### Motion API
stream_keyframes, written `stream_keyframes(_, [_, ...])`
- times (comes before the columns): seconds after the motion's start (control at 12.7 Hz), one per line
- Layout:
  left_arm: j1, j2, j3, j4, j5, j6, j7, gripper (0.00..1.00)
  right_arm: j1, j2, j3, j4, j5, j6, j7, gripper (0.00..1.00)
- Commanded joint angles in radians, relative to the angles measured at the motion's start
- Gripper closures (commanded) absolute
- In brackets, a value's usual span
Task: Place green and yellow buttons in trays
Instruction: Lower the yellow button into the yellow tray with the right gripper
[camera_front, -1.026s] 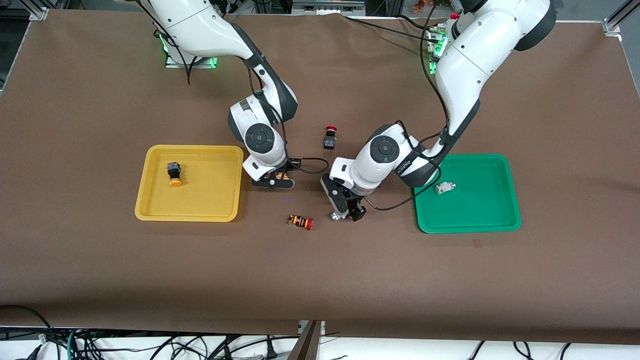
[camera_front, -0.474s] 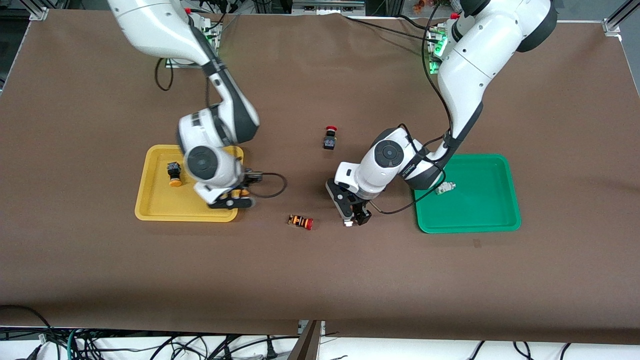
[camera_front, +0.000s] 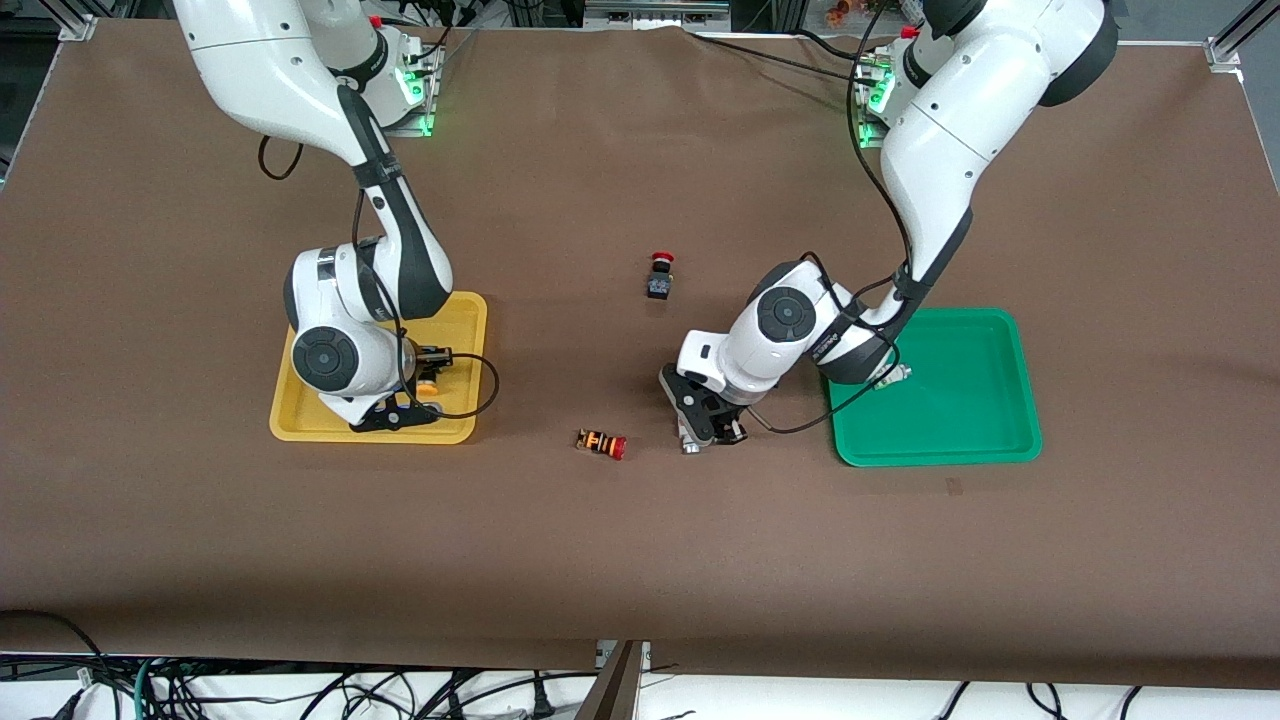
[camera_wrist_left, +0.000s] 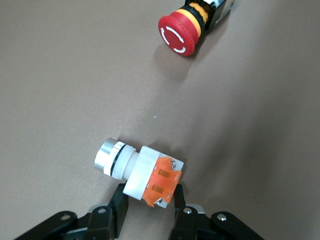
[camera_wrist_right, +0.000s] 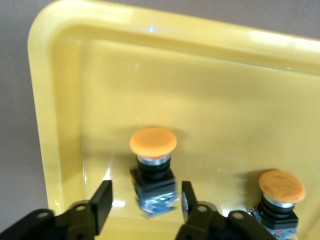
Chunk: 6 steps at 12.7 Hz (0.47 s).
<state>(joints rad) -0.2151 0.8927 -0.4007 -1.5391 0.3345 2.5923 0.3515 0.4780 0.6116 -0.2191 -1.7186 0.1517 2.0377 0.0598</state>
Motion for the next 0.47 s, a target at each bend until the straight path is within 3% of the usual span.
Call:
stream_keyframes(0.0, [0.014,-0.005,-0.009,0.011,0.021,-0.009,0.015,0.86,-0.028,-0.027,-0.003,0.106,0.012,-0.06,-0.026,0.0])
stream_keyframes(0.24, [0.04,-0.061,-0.024,0.011,0.009,-0.094,0.014,0.86,-0.091,-0.087,-0.009,0.298,0.005,-0.271,-0.014,0.0])
stream_keyframes(0.39, [0.115,-0.118,-0.071,0.013,0.006,-0.257,0.017,0.86,-0.12,-0.191,-0.005,0.304,0.0,-0.364,-0.014,0.0])
